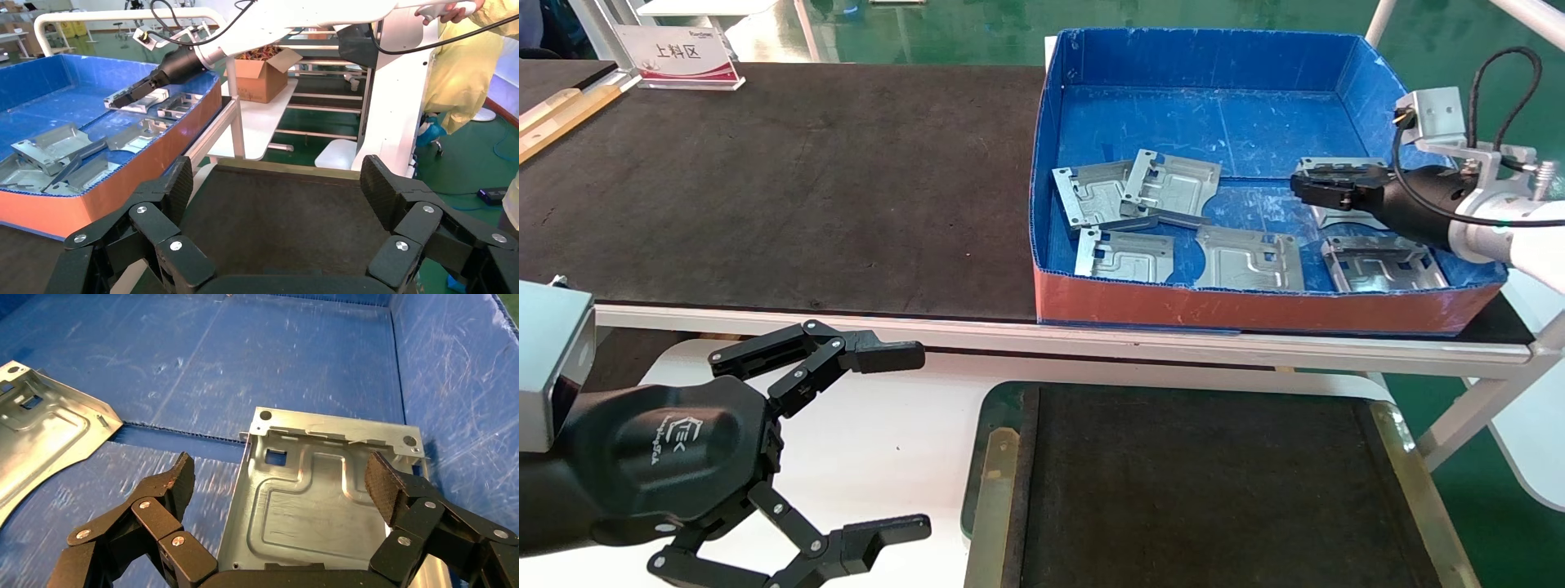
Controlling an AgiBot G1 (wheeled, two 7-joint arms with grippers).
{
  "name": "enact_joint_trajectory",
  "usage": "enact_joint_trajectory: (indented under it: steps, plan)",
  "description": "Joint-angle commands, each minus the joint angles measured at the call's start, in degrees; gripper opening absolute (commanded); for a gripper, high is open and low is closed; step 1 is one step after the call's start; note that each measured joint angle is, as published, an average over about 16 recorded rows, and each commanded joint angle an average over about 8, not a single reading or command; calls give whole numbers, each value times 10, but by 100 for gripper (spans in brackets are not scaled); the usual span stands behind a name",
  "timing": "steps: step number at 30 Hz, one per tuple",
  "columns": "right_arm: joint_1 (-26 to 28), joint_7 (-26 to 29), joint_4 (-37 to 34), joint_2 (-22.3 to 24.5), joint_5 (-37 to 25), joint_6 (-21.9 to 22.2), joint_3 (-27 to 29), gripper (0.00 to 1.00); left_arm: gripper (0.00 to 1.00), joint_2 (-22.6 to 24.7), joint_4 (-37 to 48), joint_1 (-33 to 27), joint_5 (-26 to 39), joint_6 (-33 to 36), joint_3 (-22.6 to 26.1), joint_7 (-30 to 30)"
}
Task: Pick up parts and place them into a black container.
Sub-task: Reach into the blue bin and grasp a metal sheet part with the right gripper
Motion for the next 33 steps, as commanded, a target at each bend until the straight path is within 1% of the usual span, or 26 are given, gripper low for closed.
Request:
enact_joint_trajectory:
  steps: [1, 5, 19, 33]
  plan:
    - [-2, 4, 2, 0, -2, 2, -1, 50, 100, 0, 0, 0, 0, 0, 0, 0]
    - [-6, 10, 5, -1, -5, 1, -3, 0, 100, 0, 0, 0, 0, 0, 0, 0]
    - [-14, 19, 12, -4, -13, 0, -9, 0, 100, 0, 0, 0, 0, 0, 0, 0]
    - [-16, 13, 19, -6, -21, -1, -15, 0, 100, 0, 0, 0, 0, 0, 0, 0]
